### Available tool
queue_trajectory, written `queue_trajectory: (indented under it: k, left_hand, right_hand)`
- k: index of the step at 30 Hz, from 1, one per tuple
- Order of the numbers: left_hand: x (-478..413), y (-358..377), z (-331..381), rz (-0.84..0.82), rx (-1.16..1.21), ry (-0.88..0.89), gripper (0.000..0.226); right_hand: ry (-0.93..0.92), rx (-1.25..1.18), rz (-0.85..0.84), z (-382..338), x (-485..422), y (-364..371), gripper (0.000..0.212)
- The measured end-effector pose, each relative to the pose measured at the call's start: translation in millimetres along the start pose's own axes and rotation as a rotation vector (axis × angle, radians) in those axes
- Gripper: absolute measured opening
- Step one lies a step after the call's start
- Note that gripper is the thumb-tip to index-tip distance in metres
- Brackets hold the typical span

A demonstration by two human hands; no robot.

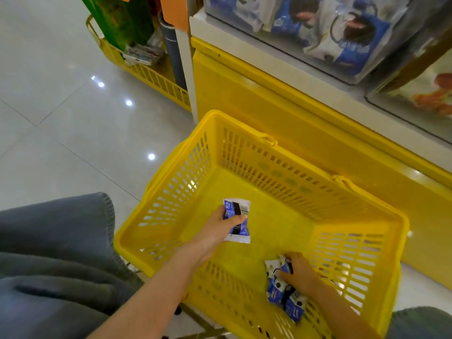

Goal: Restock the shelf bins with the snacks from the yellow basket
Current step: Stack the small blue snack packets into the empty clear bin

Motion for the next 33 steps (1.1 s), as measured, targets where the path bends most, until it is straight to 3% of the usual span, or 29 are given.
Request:
queue_trajectory:
  k: [6,12,19,21,24,26,29,33]
  left_hand:
    - [-3.5,-3.8,-7.3,0.040,-0.035,-0.027,0.027]
    - [-2.4,-2.1,-12.7,0.038,-0.099,-0.044,0.030]
    - [5.8,-2.9,-15.0,0.022,-0.120,-0.045,0.026]
    - [7.9,-3.7,-14.5,0.020,-0.122,-0.044,0.024]
    - [9.3,-5.9,-15.2,0.024,-0.131,-0.051,0.026]
    - [9.3,-8.0,-16.5,0.035,-0.140,-0.053,0.027]
    - [7.7,-12.6,-19.2,0.083,-0.154,-0.039,0.026]
    - [-2.4,-21.1,-19.1,0.187,-0.285,0.020,0.037]
  right_hand:
    - [0.156,0.059,0.047,4.0,-8.6,9.8,0.086]
    - [-0.007,-0.021,-0.079,-1.2,-7.0,30.3,0.074]
    - [-0.003,-0.050,0.033,-13.2,-8.0,36.6,0.073]
    - [0.006,0.056,0.025,-19.3,-10.1,41.9,0.076]
    - [-0.003,0.303,0.029,-30.0,-10.0,45.4,0.059]
    - [-0.030,0.338,0.040,-33.5,-10.3,46.6,0.054]
    - [-0.058,0.232,0.065,-32.8,-5.8,40.3,0.038]
    - [-0.064,-0.160,0.201,-36.8,-1.8,17.4,0.031]
Point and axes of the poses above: each hand's wrist, its own x-axis away from the middle knuckle, its own y-axis out of the palm, z = x × y, the point moved 4 cm from there along -x, towards the middle knuckle, and after that the axes turned 5 degrees about z, right-handed, at the moved point
